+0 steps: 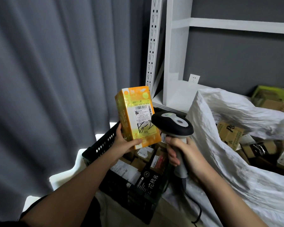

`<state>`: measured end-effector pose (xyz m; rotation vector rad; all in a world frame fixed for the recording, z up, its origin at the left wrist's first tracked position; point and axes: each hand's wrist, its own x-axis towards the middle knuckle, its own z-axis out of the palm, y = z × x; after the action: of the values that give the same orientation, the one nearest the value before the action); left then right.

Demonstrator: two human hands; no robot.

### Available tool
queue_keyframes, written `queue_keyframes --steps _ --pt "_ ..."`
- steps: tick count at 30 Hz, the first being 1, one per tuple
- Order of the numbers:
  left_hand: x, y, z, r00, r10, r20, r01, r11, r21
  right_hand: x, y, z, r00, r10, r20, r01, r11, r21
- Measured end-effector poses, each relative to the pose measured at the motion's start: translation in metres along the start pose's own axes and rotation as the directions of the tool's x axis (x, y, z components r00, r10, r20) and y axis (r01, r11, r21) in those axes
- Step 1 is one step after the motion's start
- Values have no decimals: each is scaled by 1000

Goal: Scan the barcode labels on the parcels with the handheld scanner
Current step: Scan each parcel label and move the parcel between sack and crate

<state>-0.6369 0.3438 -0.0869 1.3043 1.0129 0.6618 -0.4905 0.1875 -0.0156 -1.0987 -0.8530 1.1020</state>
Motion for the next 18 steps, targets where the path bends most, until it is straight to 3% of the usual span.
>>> queue_keyframes --steps 5,8,13,18 --pt "-13 12 5 998 -34 -47 25 981 -194 -14 -13 -6 998 -44 -37 47 995 83" --pt "-33 34 7 995 20 -97 -42 971 -235 -26 -36 -15 987 -101 -123 118 982 145" --pt "-54 103 30 969 239 -66 -247 958 -146 -53 -80 -41 925 -195 -326 229 971 70" --pt "-60 184 123 909 385 158 -395 918 41 -88 -130 -89 849 -244 -469 309 949 65"
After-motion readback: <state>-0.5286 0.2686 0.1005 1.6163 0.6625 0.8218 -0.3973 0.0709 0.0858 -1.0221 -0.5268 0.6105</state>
